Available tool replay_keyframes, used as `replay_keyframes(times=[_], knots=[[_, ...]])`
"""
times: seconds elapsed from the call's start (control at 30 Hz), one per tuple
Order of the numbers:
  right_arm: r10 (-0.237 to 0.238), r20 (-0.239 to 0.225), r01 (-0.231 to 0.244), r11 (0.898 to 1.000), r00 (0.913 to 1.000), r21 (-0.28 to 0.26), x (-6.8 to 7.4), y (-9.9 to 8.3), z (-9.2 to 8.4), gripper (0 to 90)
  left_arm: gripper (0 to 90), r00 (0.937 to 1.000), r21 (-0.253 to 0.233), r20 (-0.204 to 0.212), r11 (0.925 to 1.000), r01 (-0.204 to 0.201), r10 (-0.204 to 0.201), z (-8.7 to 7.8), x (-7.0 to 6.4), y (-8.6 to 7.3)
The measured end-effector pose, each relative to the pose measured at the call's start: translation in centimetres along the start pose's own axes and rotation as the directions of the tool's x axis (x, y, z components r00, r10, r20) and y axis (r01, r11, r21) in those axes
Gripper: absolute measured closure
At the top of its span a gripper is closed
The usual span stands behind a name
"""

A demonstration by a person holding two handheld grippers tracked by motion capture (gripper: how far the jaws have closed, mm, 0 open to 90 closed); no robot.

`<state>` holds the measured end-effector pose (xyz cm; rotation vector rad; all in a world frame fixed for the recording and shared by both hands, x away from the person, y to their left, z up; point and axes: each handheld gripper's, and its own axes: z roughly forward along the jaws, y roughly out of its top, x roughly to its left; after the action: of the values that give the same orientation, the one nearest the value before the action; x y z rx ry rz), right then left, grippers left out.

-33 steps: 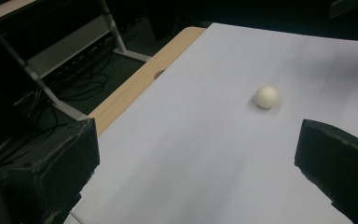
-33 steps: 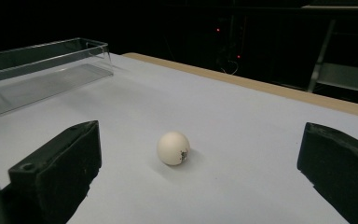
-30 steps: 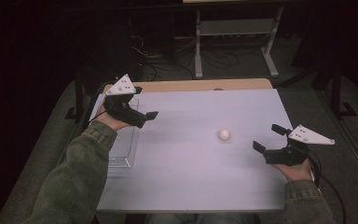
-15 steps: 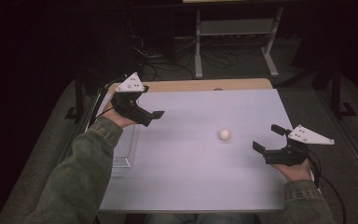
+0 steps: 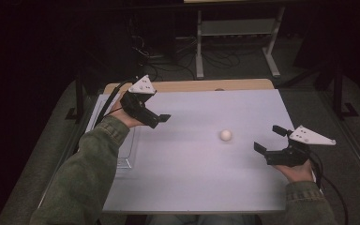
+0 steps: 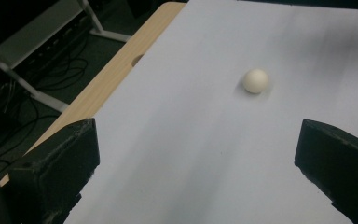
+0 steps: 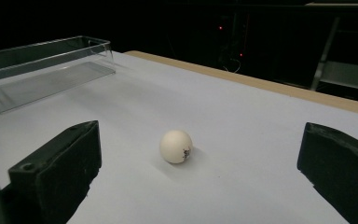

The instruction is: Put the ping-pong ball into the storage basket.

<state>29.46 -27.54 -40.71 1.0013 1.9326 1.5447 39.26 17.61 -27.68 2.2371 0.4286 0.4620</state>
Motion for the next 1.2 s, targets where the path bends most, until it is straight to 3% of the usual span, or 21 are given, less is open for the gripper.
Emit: replay_keyframes(times=[0.5,1.2], knots=[[-0.004,-0.004,0.004,1.000,1.0000,0.005,0.1,0.0,0.0,0.0,0.0,0.9984,0.050,0.045,0.9980,-0.038,0.035,2.2,-0.6,1.1],[0.003,-0.008,-0.003,1.000,1.0000,0.004,0.0,-0.1,0.0,0.0,0.0,0.9934,0.136,0.086,0.9869,-0.087,0.076,4.8,-0.9,2.3]])
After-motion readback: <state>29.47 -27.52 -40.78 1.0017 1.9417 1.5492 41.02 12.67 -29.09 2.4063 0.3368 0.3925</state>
